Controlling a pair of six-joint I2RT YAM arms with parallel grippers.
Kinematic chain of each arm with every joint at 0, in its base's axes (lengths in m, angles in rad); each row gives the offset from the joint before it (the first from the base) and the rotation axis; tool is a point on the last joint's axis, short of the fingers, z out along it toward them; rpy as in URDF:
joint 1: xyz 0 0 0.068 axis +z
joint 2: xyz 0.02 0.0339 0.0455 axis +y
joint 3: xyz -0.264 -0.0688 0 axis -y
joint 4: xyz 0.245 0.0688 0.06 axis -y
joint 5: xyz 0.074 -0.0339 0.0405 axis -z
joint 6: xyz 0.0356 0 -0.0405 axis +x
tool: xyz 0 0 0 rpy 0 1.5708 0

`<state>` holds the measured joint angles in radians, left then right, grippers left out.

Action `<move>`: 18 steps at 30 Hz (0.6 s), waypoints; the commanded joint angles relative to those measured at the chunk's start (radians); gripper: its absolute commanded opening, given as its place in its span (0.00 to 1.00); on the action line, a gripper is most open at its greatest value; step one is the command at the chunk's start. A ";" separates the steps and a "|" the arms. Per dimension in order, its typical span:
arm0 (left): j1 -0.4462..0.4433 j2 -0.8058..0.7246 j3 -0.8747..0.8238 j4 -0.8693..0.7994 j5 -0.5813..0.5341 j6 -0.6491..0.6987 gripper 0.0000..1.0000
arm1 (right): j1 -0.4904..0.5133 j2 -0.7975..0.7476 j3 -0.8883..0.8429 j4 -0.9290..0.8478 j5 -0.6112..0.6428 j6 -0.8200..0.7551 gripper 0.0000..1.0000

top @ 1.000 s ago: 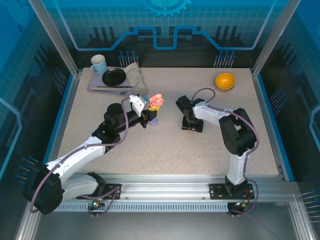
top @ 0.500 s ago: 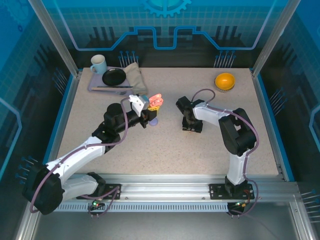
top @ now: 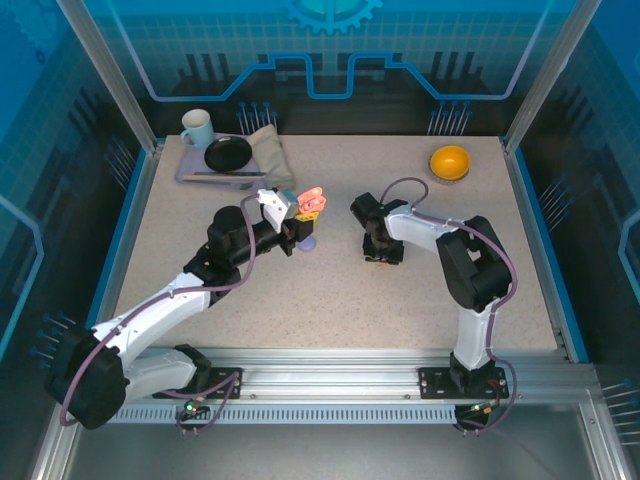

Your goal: Insert the wireless bluetooth earbuds into the charging case

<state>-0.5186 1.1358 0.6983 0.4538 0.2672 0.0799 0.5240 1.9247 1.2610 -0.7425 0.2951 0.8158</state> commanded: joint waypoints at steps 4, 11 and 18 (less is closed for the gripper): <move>0.010 -0.012 -0.005 0.025 0.024 -0.008 0.00 | 0.011 0.020 -0.012 0.004 0.006 -0.020 0.33; 0.009 -0.016 -0.005 0.019 0.021 -0.015 0.00 | 0.010 0.003 -0.023 0.014 0.003 -0.034 0.30; 0.010 -0.022 -0.001 0.003 0.021 -0.016 0.00 | 0.004 -0.032 -0.044 0.027 0.004 -0.045 0.28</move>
<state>-0.5167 1.1358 0.6983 0.4511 0.2672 0.0772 0.5240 1.9133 1.2465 -0.7197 0.2874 0.7815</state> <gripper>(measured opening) 0.219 0.281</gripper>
